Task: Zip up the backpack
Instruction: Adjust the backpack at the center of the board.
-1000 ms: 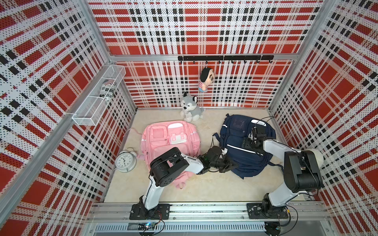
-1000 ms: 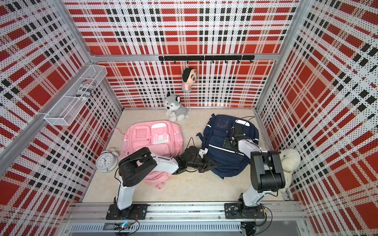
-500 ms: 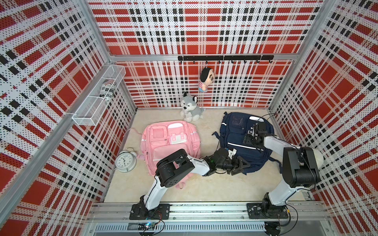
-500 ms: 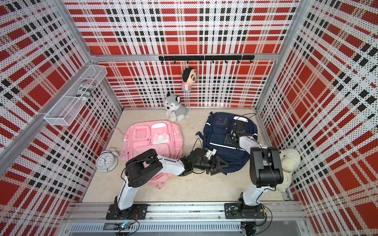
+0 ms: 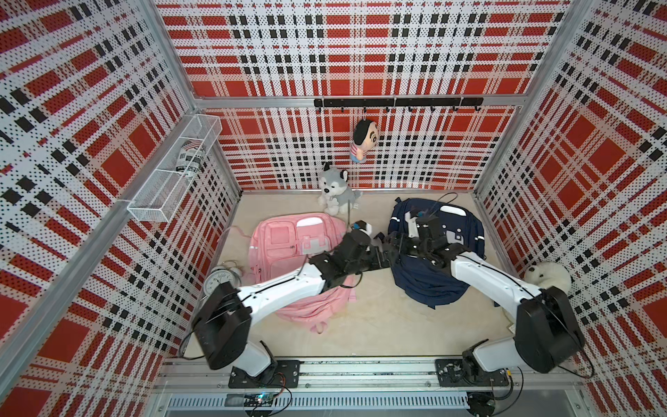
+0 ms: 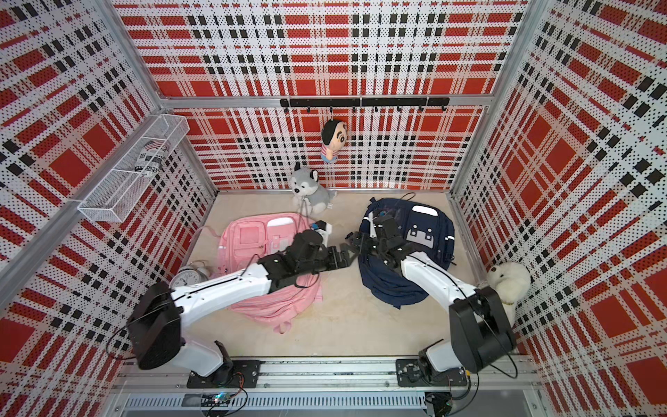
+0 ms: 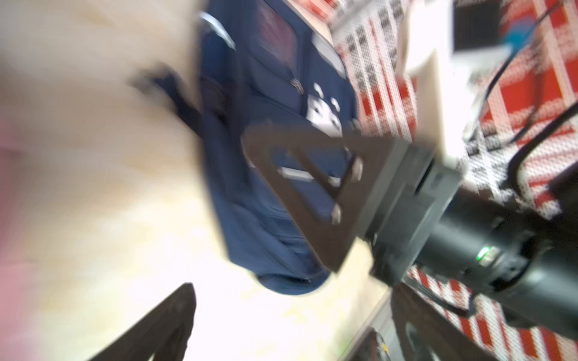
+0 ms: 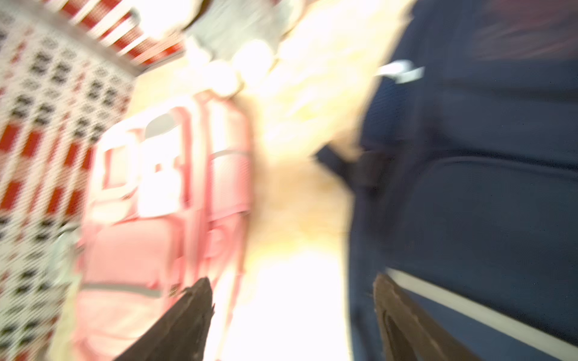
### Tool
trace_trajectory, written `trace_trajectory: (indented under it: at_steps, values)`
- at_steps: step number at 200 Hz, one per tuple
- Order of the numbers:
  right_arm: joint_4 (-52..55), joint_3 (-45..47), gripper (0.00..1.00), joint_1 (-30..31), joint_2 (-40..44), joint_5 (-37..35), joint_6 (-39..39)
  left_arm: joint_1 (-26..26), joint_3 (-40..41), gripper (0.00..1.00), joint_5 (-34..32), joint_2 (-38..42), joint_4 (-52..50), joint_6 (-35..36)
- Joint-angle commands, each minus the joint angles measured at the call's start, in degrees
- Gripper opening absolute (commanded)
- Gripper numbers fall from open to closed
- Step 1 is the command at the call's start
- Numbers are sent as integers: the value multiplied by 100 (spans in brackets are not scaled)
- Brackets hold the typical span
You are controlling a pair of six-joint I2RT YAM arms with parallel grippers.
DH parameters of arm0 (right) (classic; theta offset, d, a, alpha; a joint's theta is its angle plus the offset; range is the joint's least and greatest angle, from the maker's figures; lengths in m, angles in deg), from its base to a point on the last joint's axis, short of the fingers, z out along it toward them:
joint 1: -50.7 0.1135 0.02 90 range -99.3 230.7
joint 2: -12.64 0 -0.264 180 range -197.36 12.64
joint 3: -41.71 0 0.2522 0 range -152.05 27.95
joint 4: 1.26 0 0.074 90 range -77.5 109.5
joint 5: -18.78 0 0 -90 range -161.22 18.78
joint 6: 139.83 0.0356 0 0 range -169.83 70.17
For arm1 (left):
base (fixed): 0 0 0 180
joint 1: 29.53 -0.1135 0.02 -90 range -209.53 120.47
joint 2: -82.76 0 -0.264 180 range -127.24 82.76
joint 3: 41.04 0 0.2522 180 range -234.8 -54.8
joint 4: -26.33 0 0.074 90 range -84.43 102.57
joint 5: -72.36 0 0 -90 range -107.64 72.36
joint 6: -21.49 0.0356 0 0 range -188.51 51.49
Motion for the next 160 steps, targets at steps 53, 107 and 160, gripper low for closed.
trace_trajectory:
  at_steps: [53,107,160]
  values:
    - [-549,-746,81,1126,-2113,992,767,-2706,1149,98,-639,2296,-1721,1136]
    - [-378,-1203,82,1198,-2507,980,845,-3960,1388,98,-267,2830,-1933,1494]
    - [1354,-2459,77,1340,-3351,269,168,-4401,1504,98,-759,3025,-2126,1693]
